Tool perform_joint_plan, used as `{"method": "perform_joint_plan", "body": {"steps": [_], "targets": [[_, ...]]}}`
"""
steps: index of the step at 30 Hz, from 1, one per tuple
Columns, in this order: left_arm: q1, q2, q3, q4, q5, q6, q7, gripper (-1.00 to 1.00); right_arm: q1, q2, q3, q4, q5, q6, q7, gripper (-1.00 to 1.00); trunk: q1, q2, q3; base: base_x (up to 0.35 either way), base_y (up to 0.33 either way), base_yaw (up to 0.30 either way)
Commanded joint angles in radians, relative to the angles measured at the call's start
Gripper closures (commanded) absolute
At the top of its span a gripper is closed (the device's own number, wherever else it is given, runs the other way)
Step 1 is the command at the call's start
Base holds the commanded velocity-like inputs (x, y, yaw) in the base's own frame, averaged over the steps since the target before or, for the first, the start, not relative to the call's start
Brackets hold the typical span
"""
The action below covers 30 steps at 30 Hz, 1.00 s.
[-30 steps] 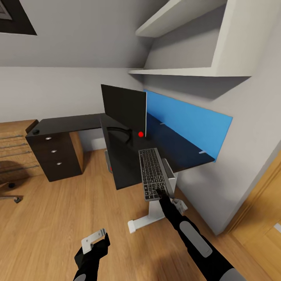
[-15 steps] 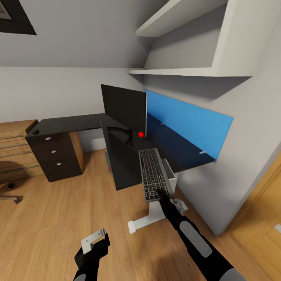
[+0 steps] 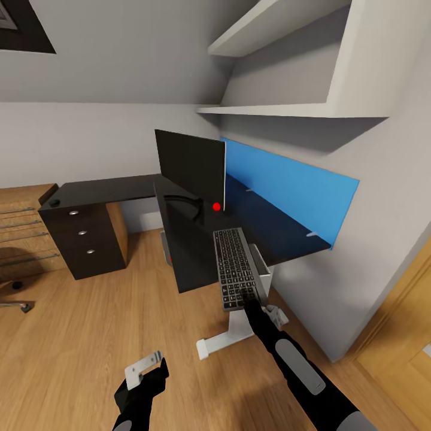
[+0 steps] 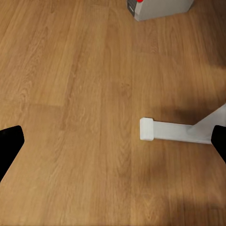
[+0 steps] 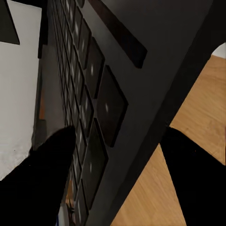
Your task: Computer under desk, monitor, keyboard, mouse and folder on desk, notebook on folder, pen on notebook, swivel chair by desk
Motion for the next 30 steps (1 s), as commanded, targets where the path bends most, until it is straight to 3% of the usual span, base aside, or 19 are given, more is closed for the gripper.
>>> {"method": "perform_joint_plan", "body": {"steps": [1,9,18,25,30], "targets": [[0.000,0.001,-0.001,-0.002,0.003,0.005,0.006,-1.00,-0.001,-0.001,0.004,-0.002,-0.008,-0.005,-0.005,1.00,0.000,0.000,-0.001,0.000,0.000,0.000],[0.000,0.001,-0.001,-0.002,0.003,0.005,0.007,-1.00,0.000,-0.001,0.005,-0.002,-0.008,-0.005,-0.002,1.00,0.000,0.000,-0.001,0.000,0.000,0.000],[0.000,0.001,-0.002,-0.001,0.002,0.005,0.008,-1.00,0.000,-0.001,0.006,-0.004,-0.008,-0.007,-0.002,1.00,-0.035,0.063,0.027,0.000,0.000,0.000],[0.000,0.001,-0.003,0.009,0.003,0.005,0.010,-1.00,0.000,-0.001,0.006,-0.005,-0.008,-0.007,-0.002,1.00,-0.035,0.063,0.027,-0.001,0.000,0.000],[0.000,0.000,-0.003,0.013,0.002,0.005,0.010,-1.00,0.000,-0.001,0.007,-0.006,-0.008,-0.007,-0.002,1.00,-0.035,0.063,0.027,-0.216,0.000,0.000]]}}
